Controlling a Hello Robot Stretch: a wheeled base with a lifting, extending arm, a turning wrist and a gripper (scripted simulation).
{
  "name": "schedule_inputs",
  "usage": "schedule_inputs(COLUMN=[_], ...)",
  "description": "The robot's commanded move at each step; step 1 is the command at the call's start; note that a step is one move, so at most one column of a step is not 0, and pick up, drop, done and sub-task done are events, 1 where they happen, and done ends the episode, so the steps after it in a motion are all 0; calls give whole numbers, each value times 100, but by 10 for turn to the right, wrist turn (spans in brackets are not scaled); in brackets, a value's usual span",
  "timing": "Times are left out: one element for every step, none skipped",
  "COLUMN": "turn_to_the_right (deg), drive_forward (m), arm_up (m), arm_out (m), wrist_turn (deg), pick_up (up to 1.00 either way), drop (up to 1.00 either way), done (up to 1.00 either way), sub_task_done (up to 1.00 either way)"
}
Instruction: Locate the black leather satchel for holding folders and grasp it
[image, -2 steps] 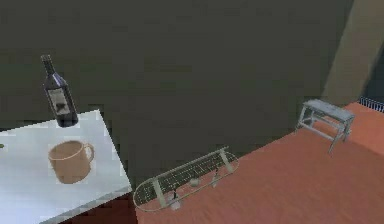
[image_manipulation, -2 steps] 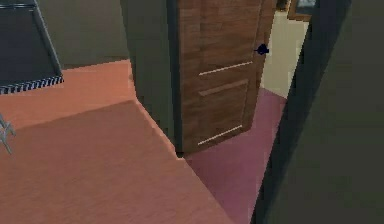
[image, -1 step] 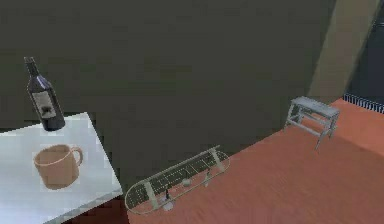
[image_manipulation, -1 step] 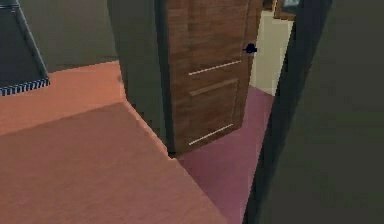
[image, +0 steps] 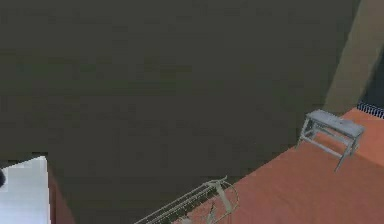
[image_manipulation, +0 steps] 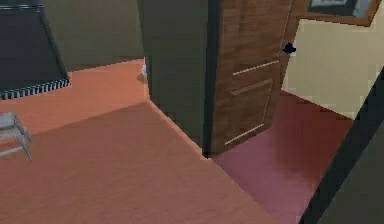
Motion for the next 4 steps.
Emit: schedule_inputs(turn_to_the_right=[-90, 0, -450, -450], drive_forward=[0, 20, 0, 0], arm_up=[0, 0, 0, 0], arm_out=[0, 0, 0, 0], wrist_turn=[0, 0, 0, 0], pick_up=[0, 0, 0, 0], drop=[0, 0, 0, 0], done=[0, 0, 0, 0], sub_task_done=[0, 0, 0, 0])
